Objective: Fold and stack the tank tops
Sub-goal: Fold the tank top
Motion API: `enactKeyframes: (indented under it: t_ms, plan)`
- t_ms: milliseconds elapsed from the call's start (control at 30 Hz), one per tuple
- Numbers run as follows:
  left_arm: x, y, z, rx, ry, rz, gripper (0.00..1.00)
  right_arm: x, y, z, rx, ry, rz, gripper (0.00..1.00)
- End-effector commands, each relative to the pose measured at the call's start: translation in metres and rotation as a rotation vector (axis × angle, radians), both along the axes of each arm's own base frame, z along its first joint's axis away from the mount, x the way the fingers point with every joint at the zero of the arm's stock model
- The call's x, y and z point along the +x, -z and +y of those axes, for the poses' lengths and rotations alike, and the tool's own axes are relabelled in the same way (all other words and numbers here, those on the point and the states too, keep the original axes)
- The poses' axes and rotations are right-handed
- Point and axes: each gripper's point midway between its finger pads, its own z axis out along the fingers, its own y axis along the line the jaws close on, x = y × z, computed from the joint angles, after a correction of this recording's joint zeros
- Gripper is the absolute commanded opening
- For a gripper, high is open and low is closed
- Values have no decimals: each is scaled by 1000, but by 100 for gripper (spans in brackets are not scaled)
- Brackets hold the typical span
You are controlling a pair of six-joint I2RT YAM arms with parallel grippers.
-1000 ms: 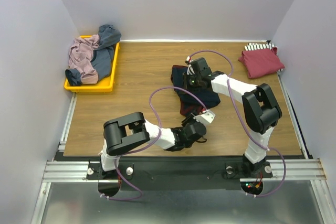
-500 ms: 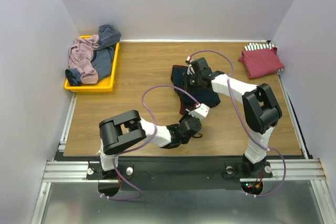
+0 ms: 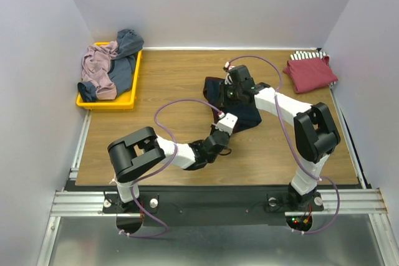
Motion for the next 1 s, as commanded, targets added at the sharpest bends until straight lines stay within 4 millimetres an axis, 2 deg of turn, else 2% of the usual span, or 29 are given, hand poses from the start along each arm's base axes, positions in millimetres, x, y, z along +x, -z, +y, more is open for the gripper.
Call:
enactKeyframes:
  t_ms: [0,233,600,967]
  plan:
    - [4,-21,-2,-145,11,20,0,24,-54,-4,46,65,-159,0]
    - [19,-25,14,-269,5,75,0,22,-65,-8,50,73,-185,0]
    - [40,-25,21,-403,27,187,0,16,-72,-12,60,71,-200,0]
    - [61,-8,27,-479,62,322,0,15,-78,-14,65,76,-210,0]
